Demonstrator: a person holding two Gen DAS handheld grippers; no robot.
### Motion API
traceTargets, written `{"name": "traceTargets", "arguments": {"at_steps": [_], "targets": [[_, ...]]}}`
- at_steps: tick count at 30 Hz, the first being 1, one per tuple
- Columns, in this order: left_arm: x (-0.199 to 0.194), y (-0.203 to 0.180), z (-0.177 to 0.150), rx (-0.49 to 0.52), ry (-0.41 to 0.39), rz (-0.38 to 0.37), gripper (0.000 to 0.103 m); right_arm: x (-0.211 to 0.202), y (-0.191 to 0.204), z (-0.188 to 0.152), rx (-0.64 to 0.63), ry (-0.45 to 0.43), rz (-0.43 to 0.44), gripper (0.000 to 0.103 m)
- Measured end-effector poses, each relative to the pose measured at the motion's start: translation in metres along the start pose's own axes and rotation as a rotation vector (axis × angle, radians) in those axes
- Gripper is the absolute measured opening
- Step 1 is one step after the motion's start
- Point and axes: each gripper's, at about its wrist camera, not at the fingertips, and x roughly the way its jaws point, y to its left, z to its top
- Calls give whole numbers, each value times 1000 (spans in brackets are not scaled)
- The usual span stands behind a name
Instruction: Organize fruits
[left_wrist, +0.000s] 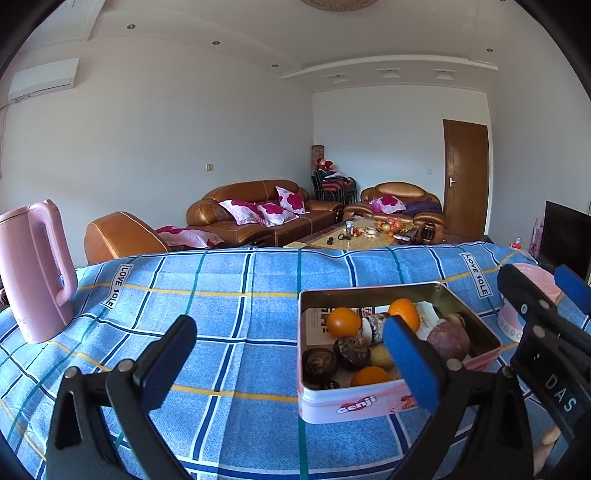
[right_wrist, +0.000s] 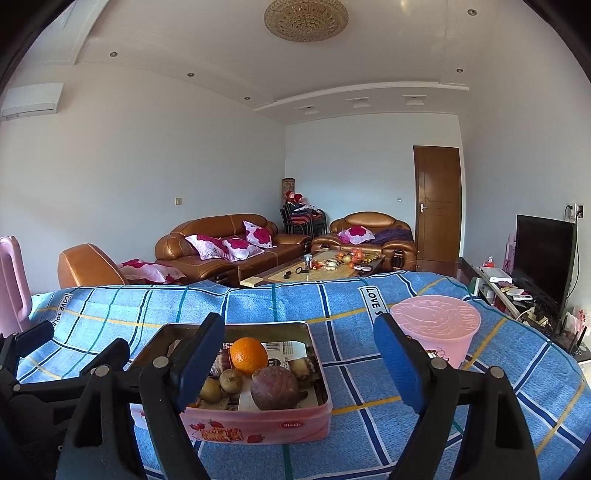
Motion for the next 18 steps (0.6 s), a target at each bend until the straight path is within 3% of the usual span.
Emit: {"name": "traceTargets", "arguments": {"at_steps": [18], "targets": [[-11,6,-3,-8,-9,9,103,-17,3,-3,-7,-14,-1,84]]}}
